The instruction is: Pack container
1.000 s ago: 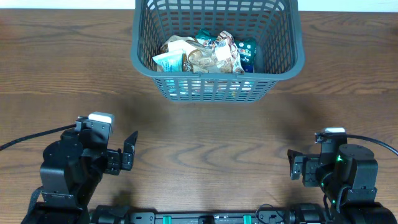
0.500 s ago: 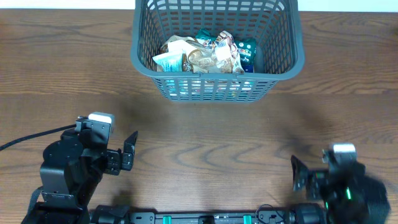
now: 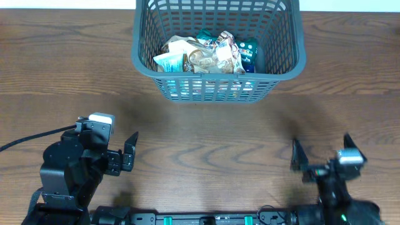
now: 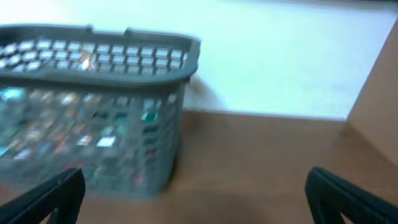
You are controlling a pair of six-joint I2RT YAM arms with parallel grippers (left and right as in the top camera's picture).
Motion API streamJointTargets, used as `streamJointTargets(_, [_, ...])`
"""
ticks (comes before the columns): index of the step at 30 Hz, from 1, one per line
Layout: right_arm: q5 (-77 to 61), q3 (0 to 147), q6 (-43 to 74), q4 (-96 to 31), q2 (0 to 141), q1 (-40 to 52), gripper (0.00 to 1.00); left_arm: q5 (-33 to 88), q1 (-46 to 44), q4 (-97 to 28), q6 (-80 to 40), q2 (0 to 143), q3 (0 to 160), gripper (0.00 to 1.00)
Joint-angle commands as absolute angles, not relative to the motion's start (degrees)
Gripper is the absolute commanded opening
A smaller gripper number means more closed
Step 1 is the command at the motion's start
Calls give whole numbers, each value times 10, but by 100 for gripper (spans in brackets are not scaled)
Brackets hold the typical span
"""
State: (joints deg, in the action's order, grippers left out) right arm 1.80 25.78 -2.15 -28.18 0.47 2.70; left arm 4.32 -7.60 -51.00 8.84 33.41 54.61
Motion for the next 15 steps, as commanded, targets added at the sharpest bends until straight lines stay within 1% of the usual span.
streamJointTargets(1, [35,163,-29,-197,3,37,99,49,-74,-509,89,332,550,99])
streamJointTargets(5, [16,66,-22,-59,3,48,99,49,-74,-509,89,332,550,99])
streamJointTargets(7, [17,41,-22,-27,3,53,99,49,-74,-509,89,332,550,99])
streamJointTargets(10, [17,26,-17,-29,3,57,99,49,-74,-509,89,332,550,99])
streamJointTargets(15, [16,14,-18,-68,3,57,99,49,-74,-509,89,332,550,99])
